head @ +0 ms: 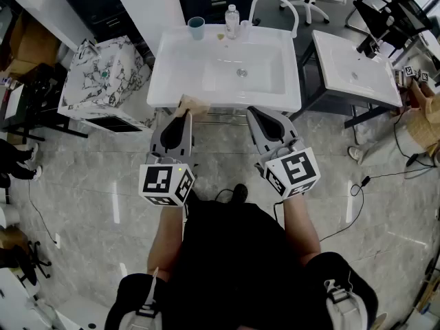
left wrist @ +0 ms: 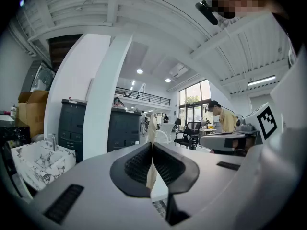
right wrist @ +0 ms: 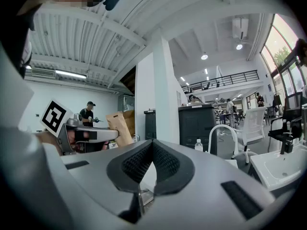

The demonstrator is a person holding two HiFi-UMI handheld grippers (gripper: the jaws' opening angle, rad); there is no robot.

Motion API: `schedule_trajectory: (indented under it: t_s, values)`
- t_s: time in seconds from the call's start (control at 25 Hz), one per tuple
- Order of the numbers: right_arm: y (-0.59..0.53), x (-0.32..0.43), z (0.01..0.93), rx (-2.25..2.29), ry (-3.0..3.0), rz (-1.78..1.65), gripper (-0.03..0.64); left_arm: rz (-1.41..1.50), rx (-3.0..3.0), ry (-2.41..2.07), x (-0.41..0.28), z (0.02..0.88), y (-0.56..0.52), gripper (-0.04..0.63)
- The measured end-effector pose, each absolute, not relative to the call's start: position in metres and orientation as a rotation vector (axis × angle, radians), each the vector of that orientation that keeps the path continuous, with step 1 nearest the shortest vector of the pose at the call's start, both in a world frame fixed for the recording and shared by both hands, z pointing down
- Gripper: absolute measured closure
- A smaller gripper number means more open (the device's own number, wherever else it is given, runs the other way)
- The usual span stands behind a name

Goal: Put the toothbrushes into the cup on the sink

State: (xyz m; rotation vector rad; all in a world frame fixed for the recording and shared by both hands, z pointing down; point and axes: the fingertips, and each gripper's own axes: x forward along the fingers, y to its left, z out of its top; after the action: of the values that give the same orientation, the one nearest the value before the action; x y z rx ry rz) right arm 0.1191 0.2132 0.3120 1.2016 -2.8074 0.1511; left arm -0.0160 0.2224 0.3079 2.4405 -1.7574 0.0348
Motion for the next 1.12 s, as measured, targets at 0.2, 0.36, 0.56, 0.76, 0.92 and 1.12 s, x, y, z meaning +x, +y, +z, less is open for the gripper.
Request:
schedule_trajectory:
  t_s: [0.2, 0.36, 0.56, 0.76, 0.92, 1.12]
  values:
    - [0.217, 0.124, 0.31, 1.198, -2.808, 0.142, 0.588, 0.048, 2.447, -1.761, -0.011, 0.307, 0.224, 0.572]
    - [0.222, 0.138, 0.312, 1.196, -2.815, 0.145, 0.588, 0.048, 2.452, -1.77, 0.003, 0.307, 0.231, 0.572]
    - [0.227, 0.148, 0.312, 1.157, -2.868, 0.161, 0.588, 0.056, 2.435, -1.784, 0.012, 0.309, 0.235, 0.572]
    - [0.227, 0.156, 0.32, 1.161, -2.85, 0.154, 0.588, 0.06, 2.41, -1.804, 0.016, 0.314, 0.238, 0.572]
    - [0.224, 0.155, 0.328, 1.18, -2.841, 0.217, 0.588, 0.07, 2.394, -1.812, 0.011, 0.318, 0.241, 0.572]
    - [0.213, 0.147, 0.336, 1.2, -2.827, 0.267, 0.588, 0.085, 2.385, -1.809, -0.001, 0.325, 0.233, 0.572]
